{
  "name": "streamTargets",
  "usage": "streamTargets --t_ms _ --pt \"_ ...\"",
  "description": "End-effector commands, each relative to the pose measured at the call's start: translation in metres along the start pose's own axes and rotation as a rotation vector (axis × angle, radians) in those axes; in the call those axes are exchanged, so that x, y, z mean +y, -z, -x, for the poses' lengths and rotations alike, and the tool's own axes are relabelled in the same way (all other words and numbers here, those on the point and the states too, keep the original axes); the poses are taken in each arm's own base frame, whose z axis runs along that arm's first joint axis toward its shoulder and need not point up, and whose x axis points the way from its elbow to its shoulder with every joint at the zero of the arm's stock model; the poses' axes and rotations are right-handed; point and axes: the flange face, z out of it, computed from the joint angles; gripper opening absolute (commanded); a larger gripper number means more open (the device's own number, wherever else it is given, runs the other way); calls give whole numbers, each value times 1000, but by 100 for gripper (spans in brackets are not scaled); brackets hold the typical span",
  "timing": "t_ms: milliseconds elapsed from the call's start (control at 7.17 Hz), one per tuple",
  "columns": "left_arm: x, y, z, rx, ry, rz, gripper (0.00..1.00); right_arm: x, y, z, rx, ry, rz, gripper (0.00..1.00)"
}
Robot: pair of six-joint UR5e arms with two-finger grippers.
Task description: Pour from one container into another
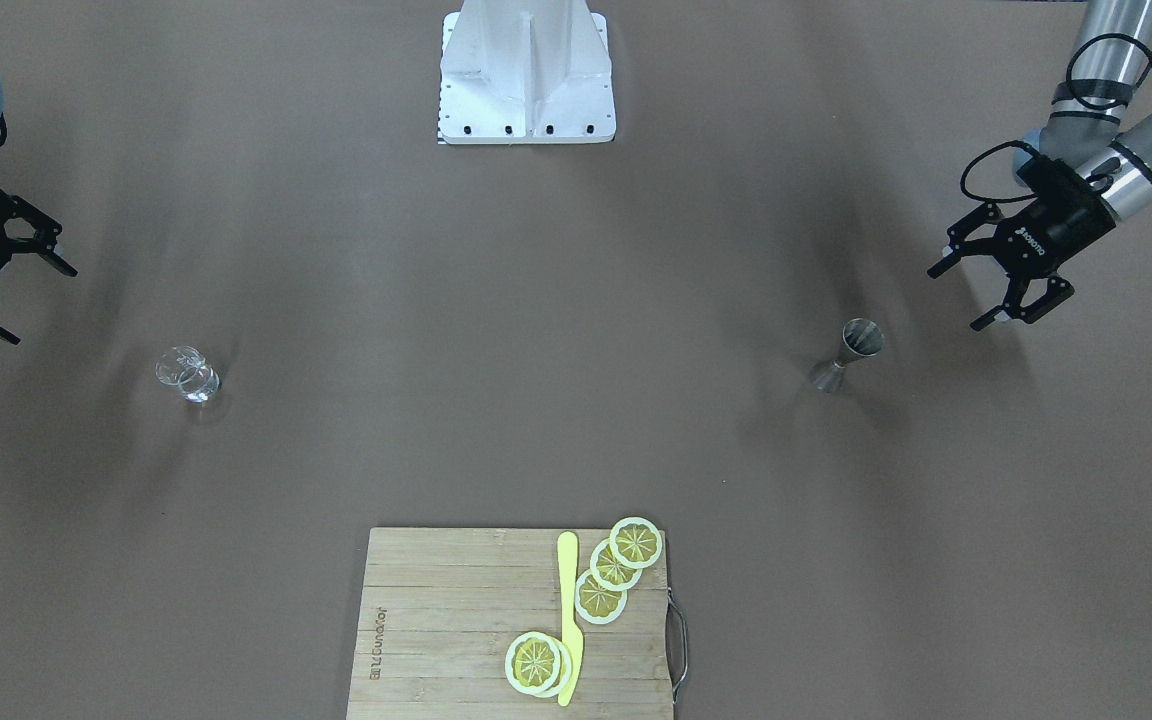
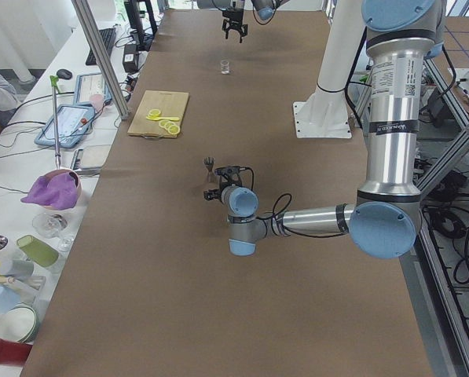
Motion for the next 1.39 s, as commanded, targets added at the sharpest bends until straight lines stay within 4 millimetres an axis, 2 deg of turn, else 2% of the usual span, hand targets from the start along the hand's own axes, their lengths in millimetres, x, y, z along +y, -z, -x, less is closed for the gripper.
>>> streamTargets --t_ms 0,139,279,418,558,836,976,1115,1255 --pt "-4 -39 -32 -20 115 -161 89 3 -21 -10 -27 66 -80 100" --pt "-11 -65 -47 -25 126 -183 89 3 -21 -9 -35 96 -114 100" --pt "-18 -87 -47 -67 167 -218 89 6 -23 -8 -33 124 -145 100" --pt "-20 -107 -66 -77 230 -257 88 6 -24 -5 -48 145 -169 100" --pt "-16 -114 -80 -85 241 -262 88 2 -25 -4 -62 153 -177 100" --pt "-16 -107 -73 -116 271 -276 88 -15 -41 -19 -65 146 -211 100" --pt "-20 -101 -65 -130 292 -290 88 -8 -57 -26 -63 167 -248 100" --pt "-28 -90 -54 -160 290 -301 88 -9 -64 -24 -69 190 -265 100" --pt "-25 -76 -43 -213 299 -281 89 -11 -66 -18 -69 221 -291 100"
